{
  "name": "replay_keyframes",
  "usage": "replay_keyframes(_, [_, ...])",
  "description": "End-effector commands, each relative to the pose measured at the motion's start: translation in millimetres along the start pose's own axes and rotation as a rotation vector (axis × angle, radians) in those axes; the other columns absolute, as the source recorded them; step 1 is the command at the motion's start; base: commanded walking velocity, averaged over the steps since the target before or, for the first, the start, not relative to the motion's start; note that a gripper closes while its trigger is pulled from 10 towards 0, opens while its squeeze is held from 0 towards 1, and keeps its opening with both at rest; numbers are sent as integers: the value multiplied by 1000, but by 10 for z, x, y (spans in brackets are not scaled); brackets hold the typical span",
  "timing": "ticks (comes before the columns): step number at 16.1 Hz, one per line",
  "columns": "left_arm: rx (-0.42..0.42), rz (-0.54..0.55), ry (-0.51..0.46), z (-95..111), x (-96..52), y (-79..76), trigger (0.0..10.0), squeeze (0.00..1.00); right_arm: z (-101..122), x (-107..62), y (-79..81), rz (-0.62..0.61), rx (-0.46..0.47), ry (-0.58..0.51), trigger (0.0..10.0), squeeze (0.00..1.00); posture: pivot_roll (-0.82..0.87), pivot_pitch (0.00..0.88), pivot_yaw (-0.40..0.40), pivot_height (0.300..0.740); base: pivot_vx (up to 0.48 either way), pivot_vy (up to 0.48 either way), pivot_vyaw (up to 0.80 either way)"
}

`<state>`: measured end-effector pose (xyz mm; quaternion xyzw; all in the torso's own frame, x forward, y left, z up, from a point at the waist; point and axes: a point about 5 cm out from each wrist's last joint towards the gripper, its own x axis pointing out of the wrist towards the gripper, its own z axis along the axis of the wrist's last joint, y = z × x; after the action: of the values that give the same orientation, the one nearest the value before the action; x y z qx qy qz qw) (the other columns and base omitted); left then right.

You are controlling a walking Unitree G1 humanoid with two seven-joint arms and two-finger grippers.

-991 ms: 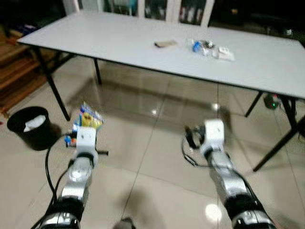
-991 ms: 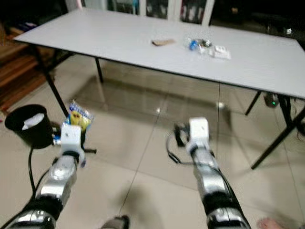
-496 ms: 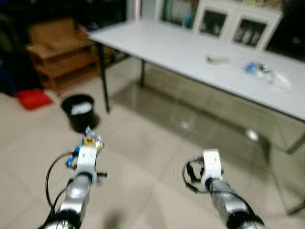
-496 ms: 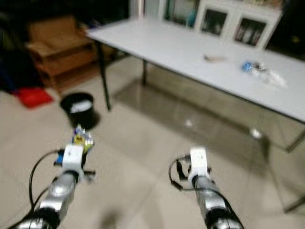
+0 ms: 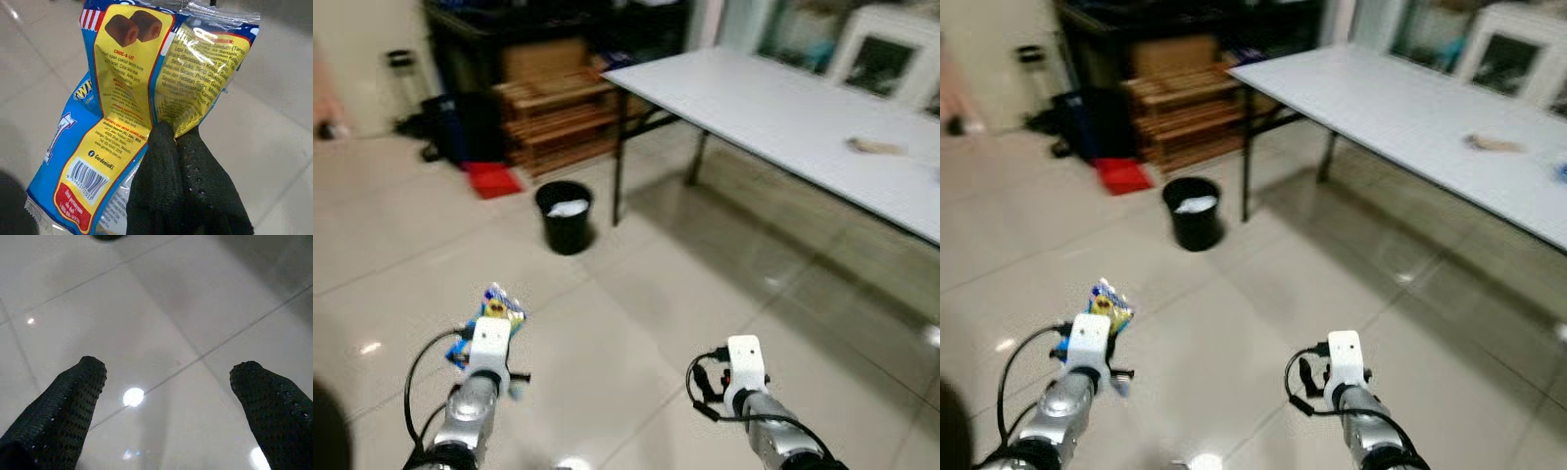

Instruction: Picking trash to rubbish bin

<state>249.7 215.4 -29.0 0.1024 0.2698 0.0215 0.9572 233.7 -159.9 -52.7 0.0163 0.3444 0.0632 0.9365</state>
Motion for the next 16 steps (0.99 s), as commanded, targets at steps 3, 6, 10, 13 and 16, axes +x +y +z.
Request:
replay_keyframes(3, [63,-64,61,-127,-36,-86,10000,0,-237,-62,-1,12,30,95,10000,0,-31,53,-75,740,123,0,0])
replay_keyframes(6, [68,-67,92,-197,-60,-95,10000,0,-368,-104,17,10,41,136,10000,0,-36,60,-72,740,385,0,0])
replay_keyframes(10, [66,-64,107,-228,-70,-89,10000,0,-426,-123,35,12,54,154,10000,0,-36,67,-74,740,385,0,0])
replay_keyframes(13, [63,-64,106,-223,-68,-86,10000,0,-440,-125,47,13,51,161,10000,0,-35,67,-75,740,417,0,0])
replay_keyframes(16, [62,-67,107,-221,-67,-86,10000,0,-490,-141,68,18,48,179,10000,0,-33,66,-74,740,389,0,0])
